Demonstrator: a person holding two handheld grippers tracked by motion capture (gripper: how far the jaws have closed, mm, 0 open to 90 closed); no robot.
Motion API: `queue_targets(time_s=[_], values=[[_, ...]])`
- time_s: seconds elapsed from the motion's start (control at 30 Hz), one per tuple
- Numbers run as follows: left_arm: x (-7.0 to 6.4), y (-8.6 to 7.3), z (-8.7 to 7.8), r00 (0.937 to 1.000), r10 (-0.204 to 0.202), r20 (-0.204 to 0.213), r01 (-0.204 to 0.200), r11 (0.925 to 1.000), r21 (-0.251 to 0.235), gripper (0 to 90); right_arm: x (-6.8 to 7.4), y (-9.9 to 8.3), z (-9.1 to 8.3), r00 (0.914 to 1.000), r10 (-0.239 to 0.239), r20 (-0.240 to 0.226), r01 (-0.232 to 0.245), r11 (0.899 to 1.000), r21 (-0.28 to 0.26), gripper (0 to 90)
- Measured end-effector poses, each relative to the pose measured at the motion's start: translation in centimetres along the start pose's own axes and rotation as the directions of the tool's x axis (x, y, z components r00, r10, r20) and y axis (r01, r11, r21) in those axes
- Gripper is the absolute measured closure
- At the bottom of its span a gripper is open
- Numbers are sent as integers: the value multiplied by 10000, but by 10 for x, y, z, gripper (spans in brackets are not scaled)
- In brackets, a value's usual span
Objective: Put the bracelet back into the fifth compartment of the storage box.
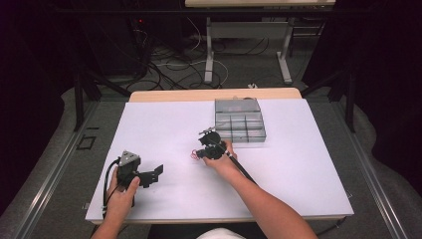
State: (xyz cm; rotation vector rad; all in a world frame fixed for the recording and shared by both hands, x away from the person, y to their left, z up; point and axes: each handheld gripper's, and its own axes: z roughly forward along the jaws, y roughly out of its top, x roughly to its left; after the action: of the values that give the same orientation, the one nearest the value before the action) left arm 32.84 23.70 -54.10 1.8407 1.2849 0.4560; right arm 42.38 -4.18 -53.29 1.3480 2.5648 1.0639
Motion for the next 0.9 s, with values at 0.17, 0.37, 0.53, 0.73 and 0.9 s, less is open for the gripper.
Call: queue_targets(time_s=[0.17,0.37,0.53,0.73,0.9], values=[[0,0,0,10000,-7,-8,7,10000,4,52,-7,2,-3,9987,503,42,-499,9963,-694,900],[0,0,0,10000,-9,-29,9,10000,5,52,-18,5,-10,9963,830,225,-809,9932,-835,900],[0,0,0,10000,-9,-34,9,10000,6,52,-25,8,-19,9944,962,437,-925,9925,-801,900],[0,0,0,10000,-11,-41,11,10000,7,53,-34,13,-30,9923,1039,681,-970,9905,-977,900],[0,0,0,10000,-11,-37,11,10000,10,53,-43,14,-38,9891,1222,816,-1132,9877,-1079,900]])
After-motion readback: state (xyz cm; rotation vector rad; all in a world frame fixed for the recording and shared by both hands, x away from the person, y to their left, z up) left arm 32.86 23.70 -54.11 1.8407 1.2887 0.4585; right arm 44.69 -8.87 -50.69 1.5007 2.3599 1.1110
